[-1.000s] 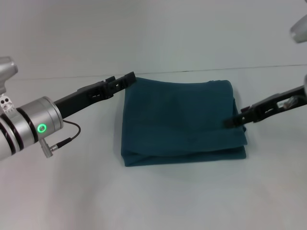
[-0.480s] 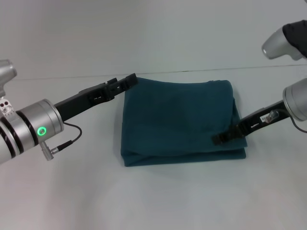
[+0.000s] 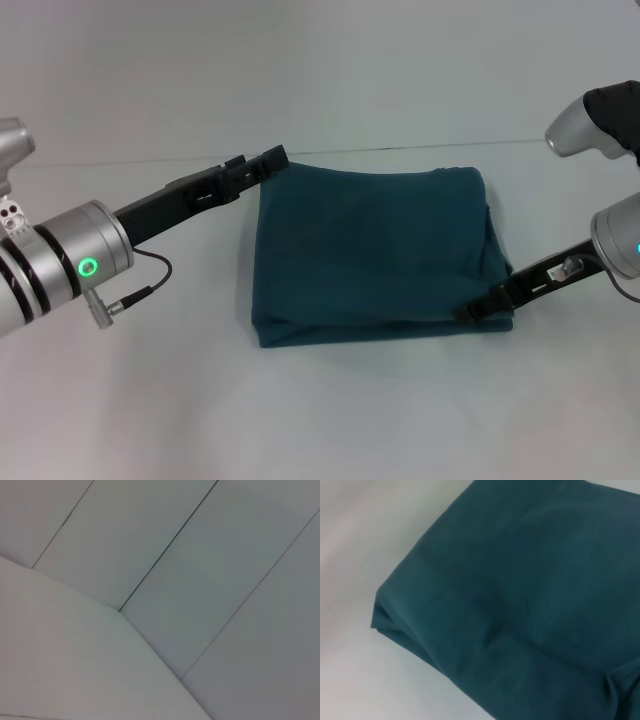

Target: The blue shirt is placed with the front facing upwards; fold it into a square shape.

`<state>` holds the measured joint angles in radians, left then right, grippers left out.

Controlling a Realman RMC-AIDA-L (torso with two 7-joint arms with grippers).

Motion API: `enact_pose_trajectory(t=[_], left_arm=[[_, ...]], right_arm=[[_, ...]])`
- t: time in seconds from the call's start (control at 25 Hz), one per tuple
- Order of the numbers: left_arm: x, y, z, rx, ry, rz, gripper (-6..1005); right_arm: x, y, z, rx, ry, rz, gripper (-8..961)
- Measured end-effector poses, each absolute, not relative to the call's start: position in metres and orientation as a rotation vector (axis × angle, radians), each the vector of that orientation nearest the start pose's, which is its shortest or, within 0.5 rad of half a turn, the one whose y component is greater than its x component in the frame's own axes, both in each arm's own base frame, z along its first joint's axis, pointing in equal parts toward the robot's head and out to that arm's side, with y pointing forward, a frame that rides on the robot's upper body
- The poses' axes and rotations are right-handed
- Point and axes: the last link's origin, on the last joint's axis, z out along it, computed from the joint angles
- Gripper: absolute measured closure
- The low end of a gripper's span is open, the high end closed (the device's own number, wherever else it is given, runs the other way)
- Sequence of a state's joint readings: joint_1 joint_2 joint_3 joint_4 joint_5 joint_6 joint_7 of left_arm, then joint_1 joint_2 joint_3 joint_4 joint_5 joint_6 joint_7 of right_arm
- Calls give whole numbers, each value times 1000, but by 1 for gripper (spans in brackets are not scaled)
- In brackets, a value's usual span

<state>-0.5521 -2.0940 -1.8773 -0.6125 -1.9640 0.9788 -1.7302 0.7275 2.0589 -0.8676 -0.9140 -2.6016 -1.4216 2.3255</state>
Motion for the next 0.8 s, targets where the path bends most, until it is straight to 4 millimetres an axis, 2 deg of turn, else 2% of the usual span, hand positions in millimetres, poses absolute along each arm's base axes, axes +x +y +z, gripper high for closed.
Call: enact_pose_trajectory(t=[0.08,0.28,0.44,0.6,0.76,0.8], left_arm=[[-206,396,-30,-2210,-1200,-1093,201],[-206,396,-31,-2211,-1199,-1094,201],[-206,395,-31,-2209,-1201,-1094,201],[-208,394,-32,-2206,-1206,-1094,201],[-208,393,-33,-2205,-1210,-1094,201],[-208,393,-33,-2205,-1210,-1095,201]], right_arm=[[243,392,23,-2475,1253,-162,143],[225,391,42,-2489,1223,-108,145],[217,391,50,-2485,1203,-88,147],[215,394,48,-2478,1196,-48,149],[217,397,38,-2469,1190,-24,151],[219,397,35,-2467,1196,-15,203]])
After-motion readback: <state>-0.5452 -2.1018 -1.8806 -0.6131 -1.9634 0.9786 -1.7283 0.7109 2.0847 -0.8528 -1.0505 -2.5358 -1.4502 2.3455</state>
